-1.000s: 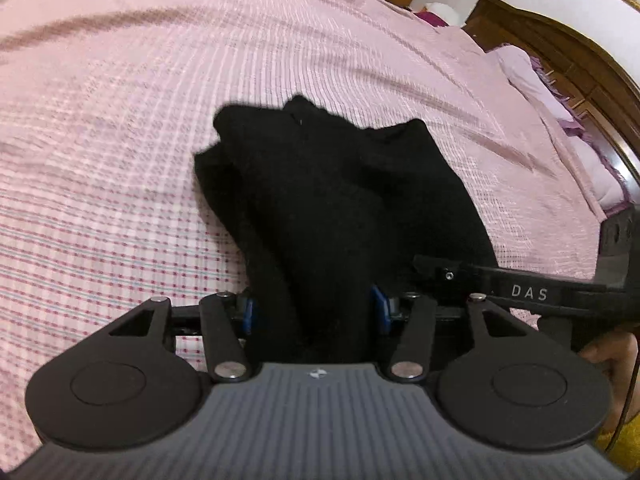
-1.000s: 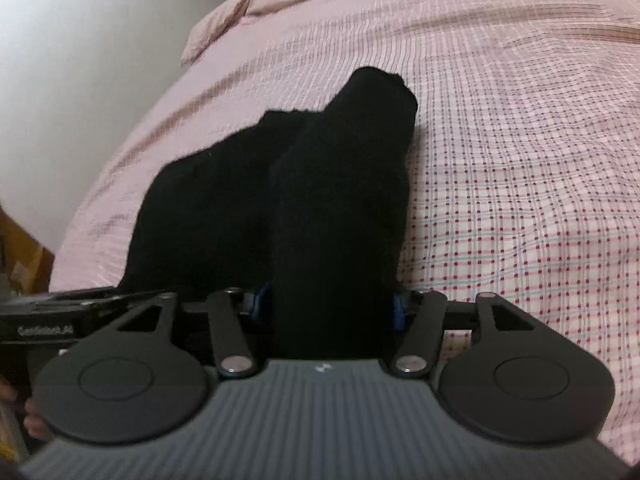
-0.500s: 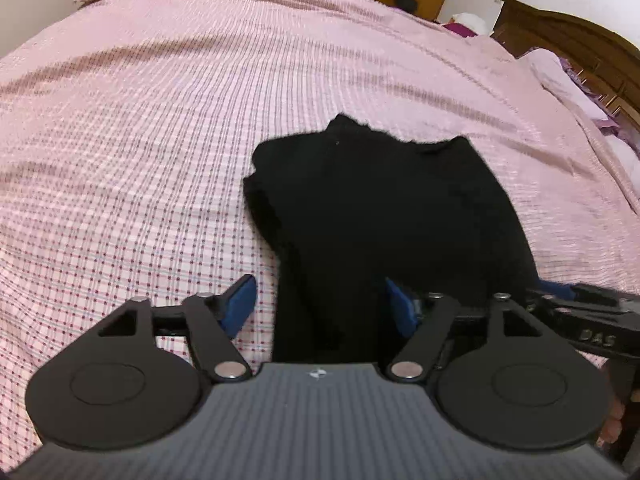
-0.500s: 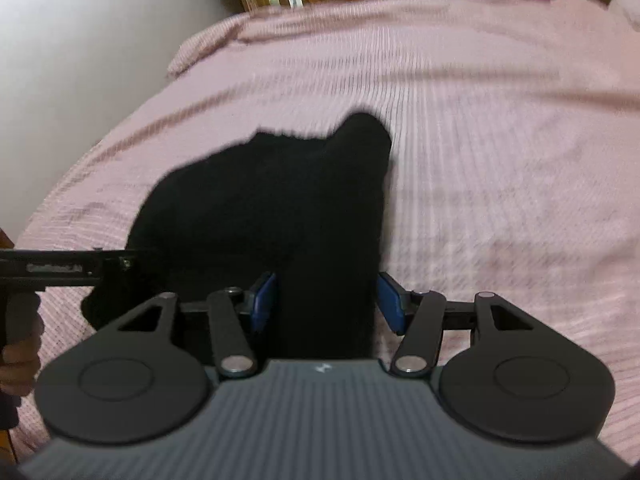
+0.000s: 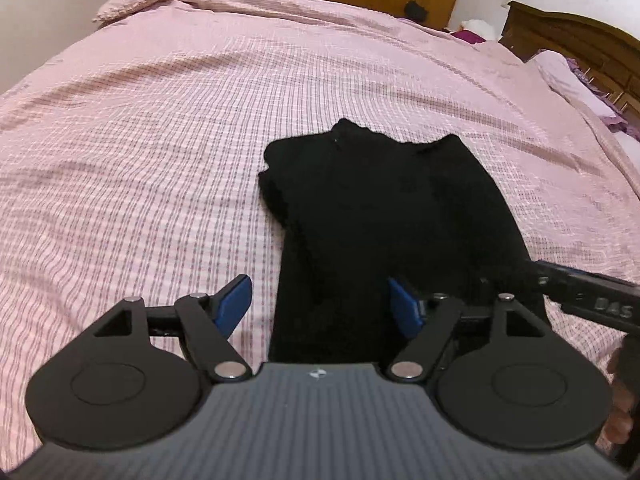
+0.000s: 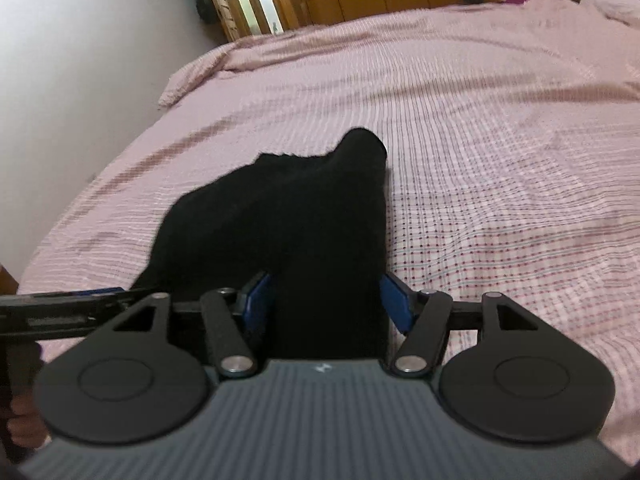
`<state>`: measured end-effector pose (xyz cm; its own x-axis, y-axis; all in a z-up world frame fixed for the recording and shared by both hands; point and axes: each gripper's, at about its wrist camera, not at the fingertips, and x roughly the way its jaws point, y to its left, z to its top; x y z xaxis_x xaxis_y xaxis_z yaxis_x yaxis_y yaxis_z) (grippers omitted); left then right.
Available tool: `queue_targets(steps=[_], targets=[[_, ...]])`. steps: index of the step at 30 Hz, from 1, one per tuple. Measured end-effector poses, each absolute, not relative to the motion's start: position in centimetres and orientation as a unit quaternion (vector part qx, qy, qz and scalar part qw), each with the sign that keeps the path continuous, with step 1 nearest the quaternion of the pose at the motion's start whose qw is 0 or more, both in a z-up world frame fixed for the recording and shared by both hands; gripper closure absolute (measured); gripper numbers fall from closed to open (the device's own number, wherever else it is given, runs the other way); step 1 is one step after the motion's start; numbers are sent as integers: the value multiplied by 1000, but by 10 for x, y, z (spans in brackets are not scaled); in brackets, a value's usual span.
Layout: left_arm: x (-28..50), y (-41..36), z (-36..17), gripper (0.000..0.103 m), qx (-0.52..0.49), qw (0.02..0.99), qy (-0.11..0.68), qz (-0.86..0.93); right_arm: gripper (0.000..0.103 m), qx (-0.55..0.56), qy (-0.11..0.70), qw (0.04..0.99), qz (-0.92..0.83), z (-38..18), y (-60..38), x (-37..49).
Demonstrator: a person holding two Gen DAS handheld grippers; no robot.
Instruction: Fold small clothes
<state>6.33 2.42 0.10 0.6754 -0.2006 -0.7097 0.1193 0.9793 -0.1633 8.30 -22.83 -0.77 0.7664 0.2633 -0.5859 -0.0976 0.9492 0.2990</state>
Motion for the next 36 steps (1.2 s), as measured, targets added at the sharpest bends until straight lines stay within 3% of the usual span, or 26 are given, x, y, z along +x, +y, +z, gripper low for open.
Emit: queue_targets(steps=[2,7,14,36], targets=[[54,22,1,25,-46,912,398,-85,40,122,326,933,94,-3,-228,69],[31,16,-6,21,-31,909,408,-81,28,103,330,935,83,-2,-223,39],[37,11,-40,17,-36,875,477,-71,27,83,377,920,67,-32,-215,32],[50,-6,-63,2,0,875,480,-59,24,96,388,916,42,-71,-214,36]])
